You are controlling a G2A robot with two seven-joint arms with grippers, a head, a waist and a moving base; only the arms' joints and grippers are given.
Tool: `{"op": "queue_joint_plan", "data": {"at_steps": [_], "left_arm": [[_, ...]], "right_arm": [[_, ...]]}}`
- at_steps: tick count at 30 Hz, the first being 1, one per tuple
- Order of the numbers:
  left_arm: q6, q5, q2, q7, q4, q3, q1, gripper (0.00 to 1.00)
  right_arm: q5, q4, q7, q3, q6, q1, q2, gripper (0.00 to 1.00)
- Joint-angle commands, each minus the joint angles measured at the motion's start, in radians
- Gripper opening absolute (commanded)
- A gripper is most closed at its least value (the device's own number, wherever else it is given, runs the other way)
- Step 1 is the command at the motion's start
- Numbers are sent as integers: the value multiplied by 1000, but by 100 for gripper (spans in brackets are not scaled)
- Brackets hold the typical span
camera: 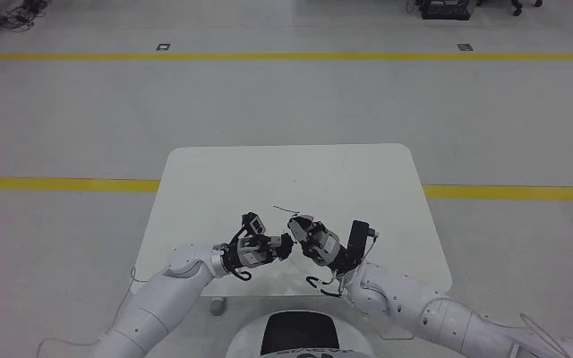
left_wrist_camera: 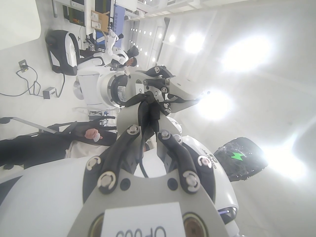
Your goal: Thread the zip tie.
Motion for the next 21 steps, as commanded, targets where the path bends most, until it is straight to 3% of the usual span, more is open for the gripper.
{"op": "queue_joint_plan", "data": {"at_steps": [1,21], "left_arm": [[0,0,0,0,0,1,-1,0],[-2,-3,0,3,0,3,-2,0]], "right_arm": [[1,1,-1,-1,0,-1,0,0],[8,11,0,-6,0,2,-4,0]]}}
